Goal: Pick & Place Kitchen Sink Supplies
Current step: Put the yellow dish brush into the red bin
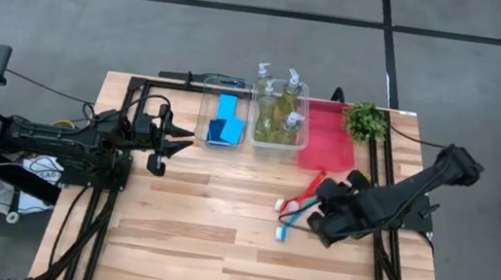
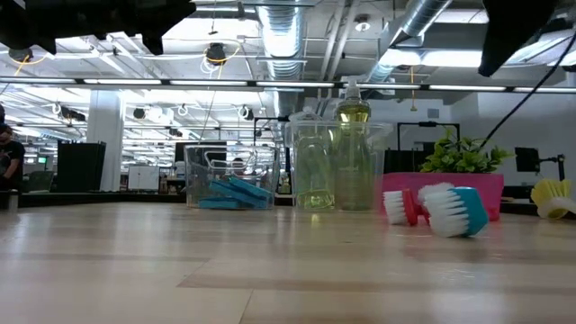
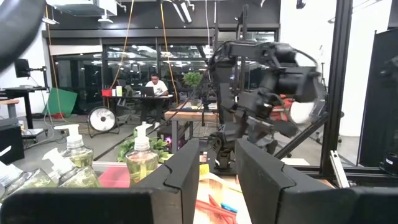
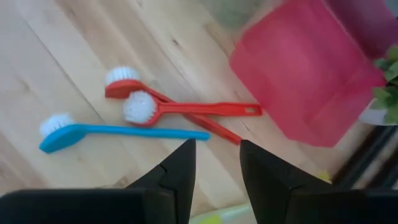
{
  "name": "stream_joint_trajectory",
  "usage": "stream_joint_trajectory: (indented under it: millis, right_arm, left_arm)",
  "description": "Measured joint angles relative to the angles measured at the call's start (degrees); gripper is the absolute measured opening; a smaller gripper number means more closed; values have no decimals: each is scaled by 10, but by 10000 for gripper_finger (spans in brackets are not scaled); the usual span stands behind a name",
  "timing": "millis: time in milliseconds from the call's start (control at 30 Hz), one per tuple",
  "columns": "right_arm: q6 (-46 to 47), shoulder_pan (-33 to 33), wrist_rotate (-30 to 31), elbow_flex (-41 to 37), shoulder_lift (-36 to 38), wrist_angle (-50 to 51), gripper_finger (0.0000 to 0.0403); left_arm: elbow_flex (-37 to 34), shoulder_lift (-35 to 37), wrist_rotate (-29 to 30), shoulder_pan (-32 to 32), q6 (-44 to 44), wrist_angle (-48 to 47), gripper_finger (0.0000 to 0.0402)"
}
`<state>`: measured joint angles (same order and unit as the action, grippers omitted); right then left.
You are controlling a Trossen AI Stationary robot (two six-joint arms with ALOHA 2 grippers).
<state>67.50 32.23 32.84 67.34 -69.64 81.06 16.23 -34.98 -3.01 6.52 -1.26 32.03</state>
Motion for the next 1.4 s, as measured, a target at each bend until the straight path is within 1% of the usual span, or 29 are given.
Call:
stream_joint_trajectory:
  millis: [167, 267, 300, 367, 433, 567, 700, 867, 933, 1067, 1167, 1400]
  right_arm:
    - [36, 0, 2, -96, 102, -76, 118]
    - [74, 0, 1, -153, 145, -108, 118]
    - [82, 0, -5, -170, 154, -114, 118]
    - [90, 2, -36, -198, 163, -124, 118]
    - [107, 5, -69, -220, 163, -127, 118]
    - [192, 4, -103, -245, 158, -125, 118]
    - [264, 3, -113, -248, 149, -101, 118]
    - [369, 2, -152, -248, 133, -41, 118]
    - [407, 2, -173, -249, 129, -34, 118]
    - [462, 2, -187, -249, 112, -35, 118]
    - [484, 2, -194, -249, 91, -35, 118]
    - [483, 2, -208, -249, 25, -40, 118]
  left_arm:
    - [0, 0, 0, 0, 0, 0, 104]
    - [0, 0, 0, 0, 0, 1, 104]
    - [0, 0, 0, 0, 0, 2, 104]
    - [0, 0, 0, 0, 0, 2, 104]
    - [0, 0, 0, 0, 0, 2, 104]
    - [0, 0, 0, 0, 0, 2, 104]
    - [0, 0, 0, 0, 0, 1, 104]
    - [0, 0, 0, 0, 0, 1, 104]
    - [0, 0, 0, 0, 0, 1, 104]
    - [0, 0, 0, 0, 0, 1, 104]
    - [0, 0, 0, 0, 0, 1, 104]
    - [0, 0, 0, 0, 0, 1, 104]
